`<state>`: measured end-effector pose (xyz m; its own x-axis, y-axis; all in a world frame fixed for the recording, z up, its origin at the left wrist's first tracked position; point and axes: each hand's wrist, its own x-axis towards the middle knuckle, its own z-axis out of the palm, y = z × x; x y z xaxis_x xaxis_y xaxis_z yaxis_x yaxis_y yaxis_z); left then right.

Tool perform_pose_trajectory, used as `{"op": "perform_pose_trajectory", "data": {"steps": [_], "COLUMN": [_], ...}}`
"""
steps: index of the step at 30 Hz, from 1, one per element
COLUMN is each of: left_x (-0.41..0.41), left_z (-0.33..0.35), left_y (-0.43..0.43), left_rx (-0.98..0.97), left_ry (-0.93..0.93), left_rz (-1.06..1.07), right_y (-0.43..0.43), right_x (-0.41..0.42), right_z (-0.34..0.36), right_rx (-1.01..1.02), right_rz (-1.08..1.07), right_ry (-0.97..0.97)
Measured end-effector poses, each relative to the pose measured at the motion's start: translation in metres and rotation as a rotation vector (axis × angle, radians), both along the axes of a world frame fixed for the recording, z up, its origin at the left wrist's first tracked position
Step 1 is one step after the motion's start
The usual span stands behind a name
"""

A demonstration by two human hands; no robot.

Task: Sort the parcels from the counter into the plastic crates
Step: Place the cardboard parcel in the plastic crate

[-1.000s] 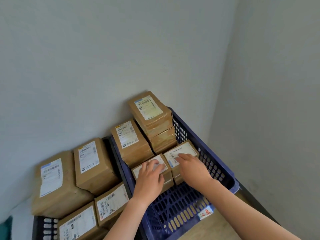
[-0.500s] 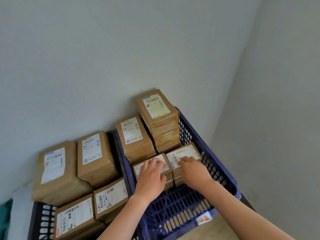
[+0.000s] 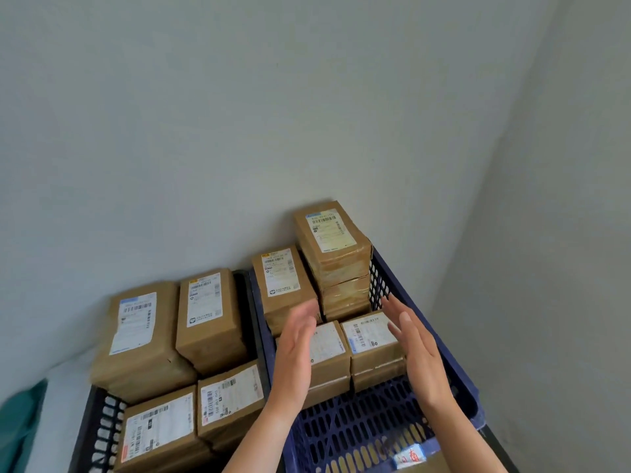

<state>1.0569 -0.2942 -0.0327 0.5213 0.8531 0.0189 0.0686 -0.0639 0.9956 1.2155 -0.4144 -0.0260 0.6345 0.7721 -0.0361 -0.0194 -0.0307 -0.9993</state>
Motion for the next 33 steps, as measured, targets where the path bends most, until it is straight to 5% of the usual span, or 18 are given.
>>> {"op": "perform_pose_trajectory", "data": {"steps": [16,33], "left_x": [-0.149,-0.545], "left_z": [0.006,0.018], "left_y": [0.025,0.028], "left_rx": [-0.001,-0.003], "left_ry": [-0.137,-0.235], "left_rz": [0.351,0.770], "right_y": [0.074,0.170], "right_x": [-0.103,-0.463], "right_z": [0.005,0.028], "right_rx": [0.068,0.124], "right_rz": [0.206,0.488], "right_ry": [0.001,-0.015]}}
